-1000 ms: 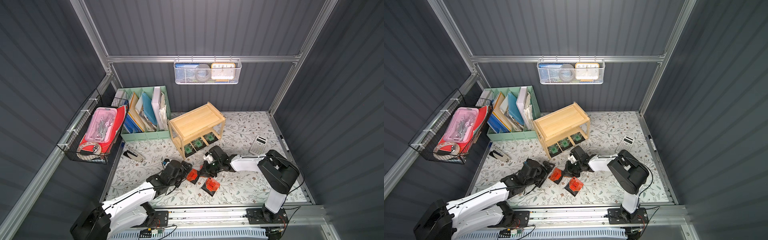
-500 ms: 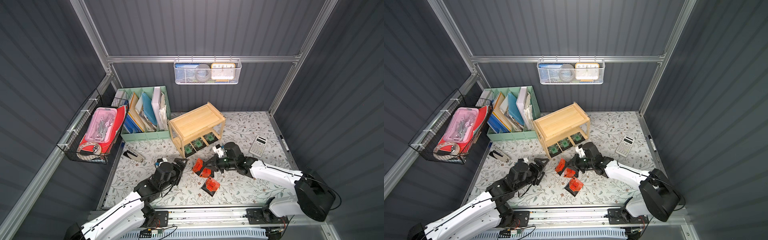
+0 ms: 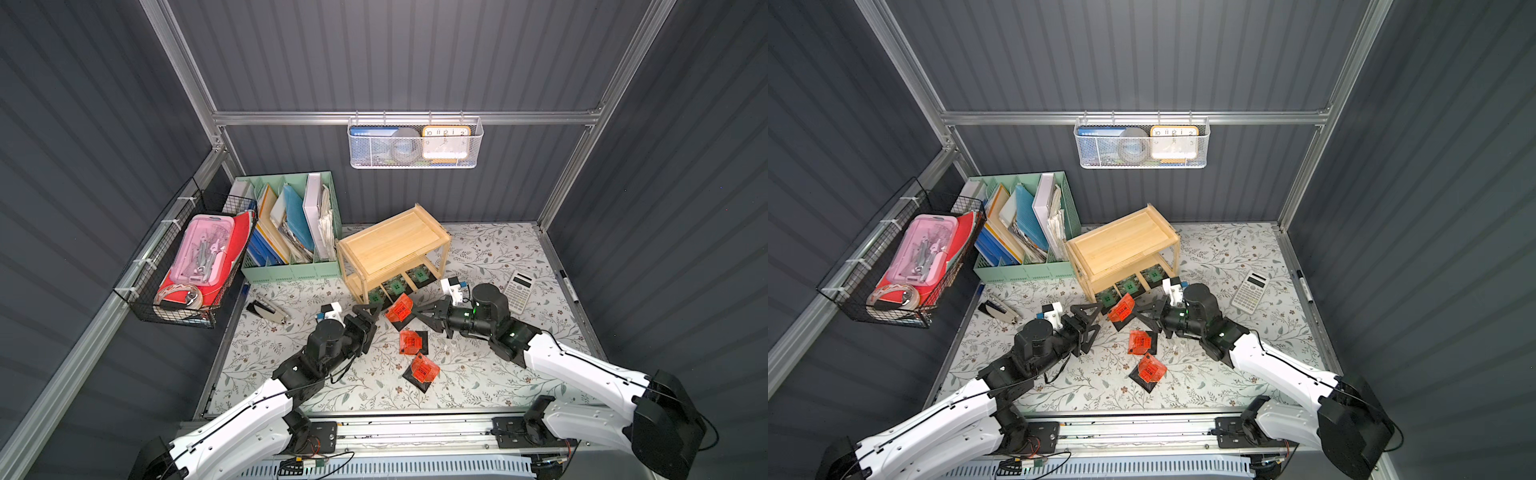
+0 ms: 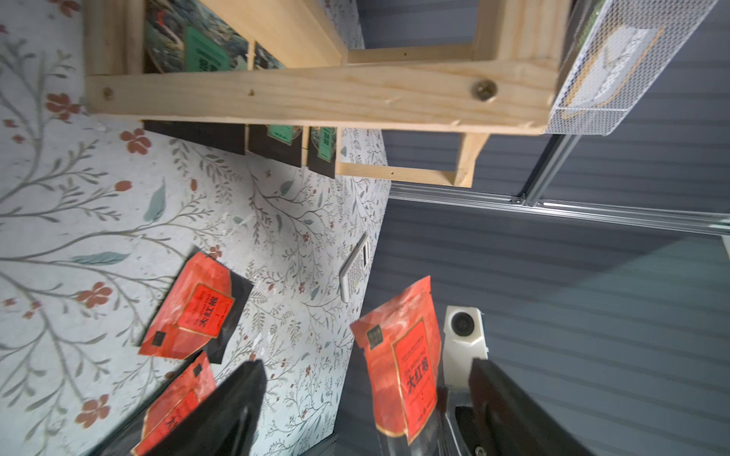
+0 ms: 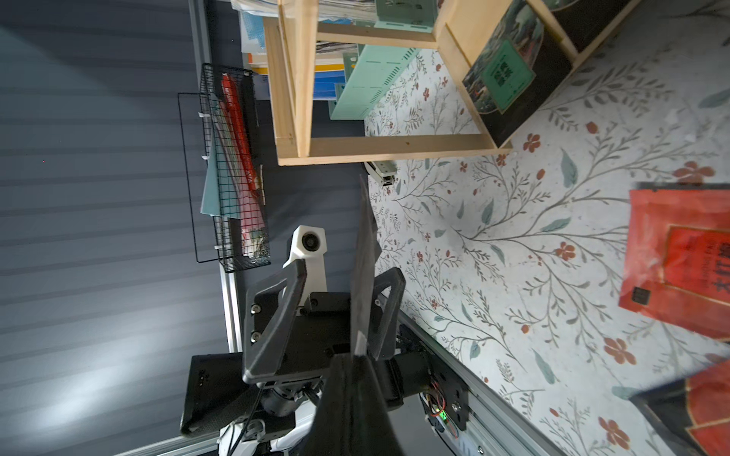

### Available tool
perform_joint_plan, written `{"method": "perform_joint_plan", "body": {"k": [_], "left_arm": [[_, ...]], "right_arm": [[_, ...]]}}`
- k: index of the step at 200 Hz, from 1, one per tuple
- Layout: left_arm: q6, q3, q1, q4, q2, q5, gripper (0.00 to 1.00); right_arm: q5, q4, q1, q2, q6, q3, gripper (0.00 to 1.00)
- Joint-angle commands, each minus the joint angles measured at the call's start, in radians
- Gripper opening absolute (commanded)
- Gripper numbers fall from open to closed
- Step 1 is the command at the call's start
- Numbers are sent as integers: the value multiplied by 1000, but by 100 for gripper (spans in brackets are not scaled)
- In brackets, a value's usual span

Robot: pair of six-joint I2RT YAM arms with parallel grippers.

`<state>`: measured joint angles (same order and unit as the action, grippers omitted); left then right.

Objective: Place the tea bags on the shelf by color
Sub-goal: Pick up the tea bag from the center of the board.

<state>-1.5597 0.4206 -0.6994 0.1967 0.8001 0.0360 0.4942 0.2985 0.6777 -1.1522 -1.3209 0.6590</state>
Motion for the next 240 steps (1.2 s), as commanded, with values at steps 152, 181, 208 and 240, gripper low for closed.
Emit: {"method": "perform_joint_plan", "body": {"k": [152, 181, 208, 240], "left_arm": [[83, 79, 6, 207, 118, -97, 36], [91, 102, 7, 201, 142, -111, 28], [103, 121, 7, 164, 136, -103, 20], [113, 129, 7, 120, 114, -84, 10]], "right_arm": [[-17, 81, -2, 110, -71, -73, 0], [-15, 73, -2, 111, -72, -75, 0], [-21, 59, -3, 116, -68, -75, 0], [-39, 34, -2, 124, -53, -68, 0]]}}
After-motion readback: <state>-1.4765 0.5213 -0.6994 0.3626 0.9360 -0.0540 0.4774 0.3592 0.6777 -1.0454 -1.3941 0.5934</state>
